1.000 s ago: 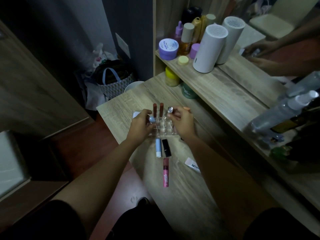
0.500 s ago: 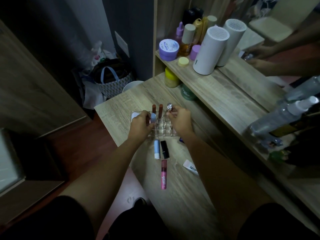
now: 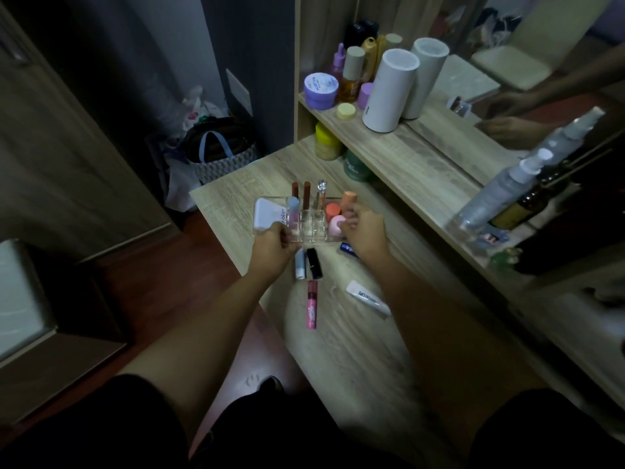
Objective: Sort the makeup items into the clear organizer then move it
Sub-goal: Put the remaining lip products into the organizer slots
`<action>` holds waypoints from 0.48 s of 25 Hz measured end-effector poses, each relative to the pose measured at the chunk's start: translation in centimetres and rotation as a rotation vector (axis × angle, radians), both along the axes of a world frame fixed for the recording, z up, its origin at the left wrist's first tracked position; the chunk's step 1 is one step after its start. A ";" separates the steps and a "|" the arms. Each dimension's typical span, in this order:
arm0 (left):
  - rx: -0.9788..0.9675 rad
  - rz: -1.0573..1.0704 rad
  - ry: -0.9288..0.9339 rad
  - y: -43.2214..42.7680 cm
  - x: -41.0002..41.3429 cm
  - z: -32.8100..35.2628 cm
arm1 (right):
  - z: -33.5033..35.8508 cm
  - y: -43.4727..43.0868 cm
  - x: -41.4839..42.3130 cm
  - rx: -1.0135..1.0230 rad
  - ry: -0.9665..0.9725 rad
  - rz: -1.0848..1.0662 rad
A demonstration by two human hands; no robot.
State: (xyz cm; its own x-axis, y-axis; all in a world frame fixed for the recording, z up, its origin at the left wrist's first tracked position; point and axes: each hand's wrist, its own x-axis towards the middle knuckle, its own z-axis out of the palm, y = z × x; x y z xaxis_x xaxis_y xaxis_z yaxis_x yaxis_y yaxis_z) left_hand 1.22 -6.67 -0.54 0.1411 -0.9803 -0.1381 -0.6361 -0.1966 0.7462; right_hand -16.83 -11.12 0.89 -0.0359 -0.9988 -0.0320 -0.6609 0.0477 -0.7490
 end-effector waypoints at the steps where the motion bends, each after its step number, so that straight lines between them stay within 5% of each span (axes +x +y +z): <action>1: 0.022 -0.013 0.000 1.1 -0.4 -0.4 | -0.5 1.1 -0.6 0.028 0.025 0.009; 6: 0.254 -0.045 -0.034 6.6 -3.6 -3.2 | -3.6 7.4 -4.0 0.315 0.295 0.083; 12: 0.348 -0.063 -0.039 8.2 -5.2 -4.0 | -4.9 10.1 -5.6 0.360 0.372 0.165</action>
State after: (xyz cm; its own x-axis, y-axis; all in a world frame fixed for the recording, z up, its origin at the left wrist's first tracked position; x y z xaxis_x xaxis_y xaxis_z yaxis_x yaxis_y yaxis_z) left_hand -4.03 1.57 -4.53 0.0931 -0.8824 -0.4611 -0.6816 -0.3941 0.6166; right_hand -22.41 -1.05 -4.05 0.0463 -0.9206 -0.3878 -0.8986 0.1312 -0.4187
